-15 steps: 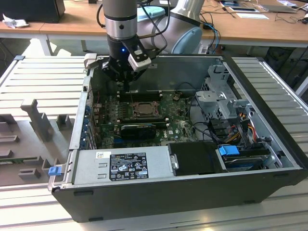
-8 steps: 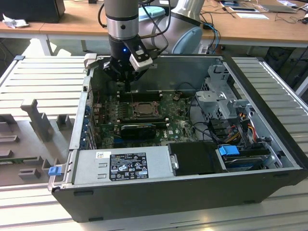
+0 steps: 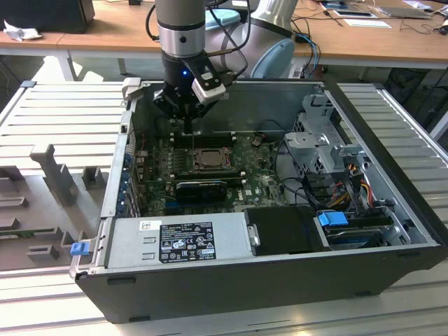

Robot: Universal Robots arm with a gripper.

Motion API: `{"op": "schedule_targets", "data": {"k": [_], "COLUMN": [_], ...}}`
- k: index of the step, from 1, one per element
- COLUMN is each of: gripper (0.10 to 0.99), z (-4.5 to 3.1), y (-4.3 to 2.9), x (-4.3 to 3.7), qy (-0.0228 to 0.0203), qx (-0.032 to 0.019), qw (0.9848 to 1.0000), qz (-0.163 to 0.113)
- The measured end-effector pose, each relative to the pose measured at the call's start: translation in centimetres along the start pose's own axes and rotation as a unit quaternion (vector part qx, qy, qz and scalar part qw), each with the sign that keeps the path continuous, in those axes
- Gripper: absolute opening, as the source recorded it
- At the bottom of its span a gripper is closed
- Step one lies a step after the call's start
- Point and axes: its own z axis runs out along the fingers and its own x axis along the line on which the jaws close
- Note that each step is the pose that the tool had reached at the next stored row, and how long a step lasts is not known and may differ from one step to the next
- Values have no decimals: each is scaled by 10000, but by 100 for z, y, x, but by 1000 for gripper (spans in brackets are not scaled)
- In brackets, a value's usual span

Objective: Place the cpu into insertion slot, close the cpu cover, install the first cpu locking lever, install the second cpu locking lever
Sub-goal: 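Install the first cpu locking lever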

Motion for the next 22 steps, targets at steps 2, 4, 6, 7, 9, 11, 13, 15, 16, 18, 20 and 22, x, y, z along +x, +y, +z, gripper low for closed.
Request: {"op": "schedule_targets", "data": {"k": [2, 4, 6, 7, 9, 11, 13, 15, 16, 18, 20, 22], "gripper": [106, 106, 106, 106, 106, 106, 106, 106, 106, 106, 106, 106], "z": [1, 1, 1, 1, 2, 2, 2, 3, 3, 3, 5, 8], "y": [0, -1, -1, -1, -1, -1, -1, -1, -1, -1, -1, -2], "x": [-12, -22, -30, -33, -38, -44, -50, -56, -59, -64, -80, -95], "qy": [0, 0, 0, 0, 0, 0, 0, 0, 0, 0, 0, 0], "qx": [0, 0, 0, 0, 0, 0, 0, 0, 0, 0, 0, 0], "qw": [10000, 10000, 10000, 10000, 10000, 10000, 10000, 10000, 10000, 10000, 10000, 10000], "qz": [0, 0, 0, 0, 0, 0, 0, 0, 0, 0, 0, 0]}}
